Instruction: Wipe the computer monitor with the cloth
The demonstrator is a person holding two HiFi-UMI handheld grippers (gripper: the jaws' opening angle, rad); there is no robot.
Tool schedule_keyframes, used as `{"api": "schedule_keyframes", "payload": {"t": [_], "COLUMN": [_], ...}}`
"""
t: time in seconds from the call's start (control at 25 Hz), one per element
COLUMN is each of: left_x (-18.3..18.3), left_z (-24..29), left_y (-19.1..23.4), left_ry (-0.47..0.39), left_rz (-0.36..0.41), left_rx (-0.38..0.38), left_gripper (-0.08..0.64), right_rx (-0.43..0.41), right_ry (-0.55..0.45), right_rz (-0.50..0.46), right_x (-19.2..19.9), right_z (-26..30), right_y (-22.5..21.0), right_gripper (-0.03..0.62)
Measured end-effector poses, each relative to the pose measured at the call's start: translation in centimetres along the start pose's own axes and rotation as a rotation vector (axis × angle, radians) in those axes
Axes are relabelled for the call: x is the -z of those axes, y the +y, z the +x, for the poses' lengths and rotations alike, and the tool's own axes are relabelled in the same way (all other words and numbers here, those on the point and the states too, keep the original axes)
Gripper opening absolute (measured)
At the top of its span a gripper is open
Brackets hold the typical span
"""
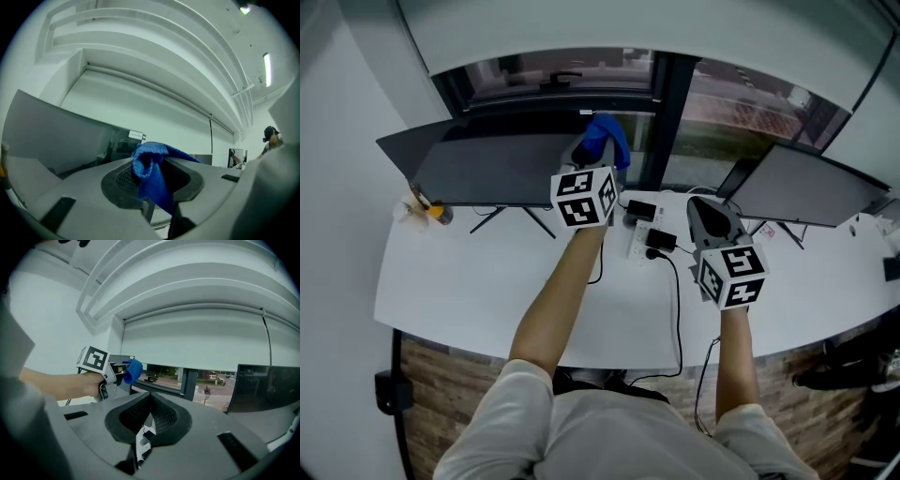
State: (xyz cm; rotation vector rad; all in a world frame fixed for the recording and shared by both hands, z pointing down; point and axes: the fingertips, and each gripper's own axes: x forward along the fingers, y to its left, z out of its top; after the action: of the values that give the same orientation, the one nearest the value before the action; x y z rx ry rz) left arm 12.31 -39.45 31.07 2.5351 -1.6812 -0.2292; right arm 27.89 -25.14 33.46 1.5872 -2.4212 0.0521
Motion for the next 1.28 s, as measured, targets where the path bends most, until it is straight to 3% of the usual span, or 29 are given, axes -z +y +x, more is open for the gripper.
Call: {"api": "schedule_keyframes", "payload": {"t": [0.36,0.6,0.8,1.0,1.28], "left_x": [-7.0,-9.7,-11.0,-11.3,-10.6], "left_z": [-1.8,-7.6,-14.6,-21.8,-31.5], "left_y": [-1.3,2.3,8.1,13.1,19.0], "left_ry": [-0.094,-0.104,-0.076,-0.046,-0.013], "left_rz": [0.056,0.070,0.119,0.240,0.280], "left_rx": [0.075,0.116,0.094,0.065,-0.041], "left_gripper": [0.132,0.132,0.132,0.135,0.135], "right_rx": [-0.010,-0.026,-0.072,-0.140,-0.253], "right_ry": [-0.038,-0.105,-0.148,-0.175,-0.186], "right_rz": [-0.028,-0.050,-0.086,-0.108,-0.161], "right_x": [-2.8,-6.6,-9.3,-10.8,-11.9], "right_z": [-0.3,-0.2,0.8,2.2,3.7], "right_y": [1.7,5.6,11.7,18.5,26.1], "right_gripper": [0.015,0.015,0.015,0.015,0.015]}}
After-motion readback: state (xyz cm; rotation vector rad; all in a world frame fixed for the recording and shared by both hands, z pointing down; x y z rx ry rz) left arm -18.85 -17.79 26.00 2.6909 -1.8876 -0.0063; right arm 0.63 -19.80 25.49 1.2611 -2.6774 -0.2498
